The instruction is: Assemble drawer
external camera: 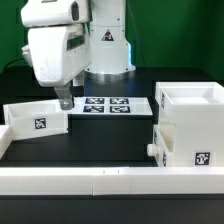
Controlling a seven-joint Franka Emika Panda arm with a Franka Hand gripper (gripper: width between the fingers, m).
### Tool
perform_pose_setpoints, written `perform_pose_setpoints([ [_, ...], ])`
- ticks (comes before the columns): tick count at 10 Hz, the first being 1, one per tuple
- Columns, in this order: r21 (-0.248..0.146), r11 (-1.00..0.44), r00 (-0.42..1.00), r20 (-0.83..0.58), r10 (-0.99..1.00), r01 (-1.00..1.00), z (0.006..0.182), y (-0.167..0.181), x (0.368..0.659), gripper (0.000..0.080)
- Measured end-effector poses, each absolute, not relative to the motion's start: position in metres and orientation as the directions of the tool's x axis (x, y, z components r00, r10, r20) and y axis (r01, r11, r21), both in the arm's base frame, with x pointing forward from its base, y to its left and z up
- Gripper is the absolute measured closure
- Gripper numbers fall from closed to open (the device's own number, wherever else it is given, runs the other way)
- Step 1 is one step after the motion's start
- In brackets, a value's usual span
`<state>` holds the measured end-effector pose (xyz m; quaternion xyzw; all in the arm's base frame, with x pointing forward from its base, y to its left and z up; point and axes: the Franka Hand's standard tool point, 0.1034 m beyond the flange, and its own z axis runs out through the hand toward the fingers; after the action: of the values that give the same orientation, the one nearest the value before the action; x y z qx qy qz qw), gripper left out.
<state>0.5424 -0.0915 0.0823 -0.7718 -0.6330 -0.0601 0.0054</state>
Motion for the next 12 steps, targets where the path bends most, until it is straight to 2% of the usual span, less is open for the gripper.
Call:
perform_pose_setpoints([
  [2,0.067,-0.202,0.195,0.100,0.976,0.977,0.082,-0.092,0.542,0.0151],
  [4,0.051,-0.357,0.349,0.112,0.930,0.933,0.080,-0.092,0.540,0.0151],
  [6,0.029,-0.494,0.487,0.121,0.865,0.869,0.073,-0.107,0.520,0.0151],
  [8,0.027,-0.675,0.667,0.132,0.734,0.737,0.072,-0.129,0.498,0.0151],
  [10,0.015,-0.773,0.764,0.136,0.630,0.634,0.078,-0.134,0.494,0.0151],
  [12,-0.006,-0.838,0.830,0.135,0.540,0.546,0.075,-0.133,0.493,0.0151],
])
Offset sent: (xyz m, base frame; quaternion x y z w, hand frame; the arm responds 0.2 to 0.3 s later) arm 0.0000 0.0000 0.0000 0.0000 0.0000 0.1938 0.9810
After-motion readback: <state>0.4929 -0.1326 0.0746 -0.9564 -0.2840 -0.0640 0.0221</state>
